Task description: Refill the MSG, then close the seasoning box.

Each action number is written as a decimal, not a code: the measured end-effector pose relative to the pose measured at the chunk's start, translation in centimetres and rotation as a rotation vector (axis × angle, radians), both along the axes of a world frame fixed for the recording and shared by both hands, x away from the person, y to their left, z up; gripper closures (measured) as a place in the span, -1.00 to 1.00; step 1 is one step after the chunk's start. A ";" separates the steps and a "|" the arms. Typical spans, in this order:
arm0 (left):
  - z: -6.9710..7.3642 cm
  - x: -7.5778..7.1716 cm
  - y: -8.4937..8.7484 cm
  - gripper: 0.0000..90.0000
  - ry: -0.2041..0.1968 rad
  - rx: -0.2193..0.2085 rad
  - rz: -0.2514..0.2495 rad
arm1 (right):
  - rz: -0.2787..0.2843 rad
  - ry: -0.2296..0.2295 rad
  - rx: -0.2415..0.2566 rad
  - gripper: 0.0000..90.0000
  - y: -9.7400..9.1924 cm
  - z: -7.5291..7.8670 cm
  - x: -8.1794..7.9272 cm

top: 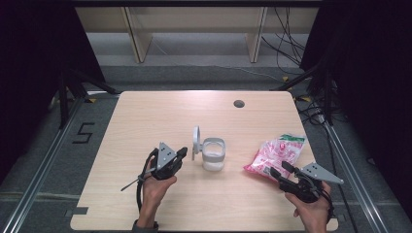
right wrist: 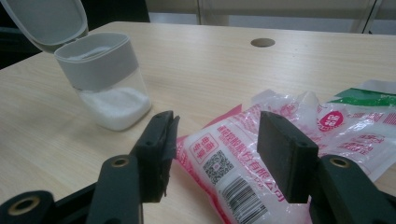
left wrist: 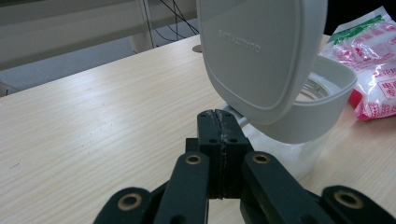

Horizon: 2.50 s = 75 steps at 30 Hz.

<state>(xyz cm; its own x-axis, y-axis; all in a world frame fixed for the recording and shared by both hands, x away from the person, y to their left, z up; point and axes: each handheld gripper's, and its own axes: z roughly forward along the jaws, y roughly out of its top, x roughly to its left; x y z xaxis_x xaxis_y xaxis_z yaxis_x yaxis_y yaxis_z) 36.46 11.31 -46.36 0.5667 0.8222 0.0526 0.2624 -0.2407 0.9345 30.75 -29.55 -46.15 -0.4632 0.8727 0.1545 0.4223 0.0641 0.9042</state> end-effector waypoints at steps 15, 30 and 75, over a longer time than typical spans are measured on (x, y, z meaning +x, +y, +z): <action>0.6 1.2 0.2 0.98 0.008 -0.018 -0.006 | 0.034 0.013 -0.004 0.05 0.3 -0.2 -0.3; 1.6 1.8 0.2 0.98 -0.004 0.003 -0.026 | 0.064 -0.006 -0.028 0.04 0.9 -0.4 -0.1; 3.2 1.1 -2.3 0.98 -0.057 0.031 -0.122 | 0.060 0.009 -0.039 -0.13 1.3 -0.6 -0.9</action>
<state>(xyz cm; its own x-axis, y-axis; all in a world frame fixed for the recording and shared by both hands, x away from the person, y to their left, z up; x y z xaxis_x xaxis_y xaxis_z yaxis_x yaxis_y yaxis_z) 37.58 9.04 -43.16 0.6579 0.7448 0.1116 0.1759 -0.2961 0.9388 29.83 -28.23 -46.72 -0.5135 0.8489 0.1255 0.4250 0.1245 0.8966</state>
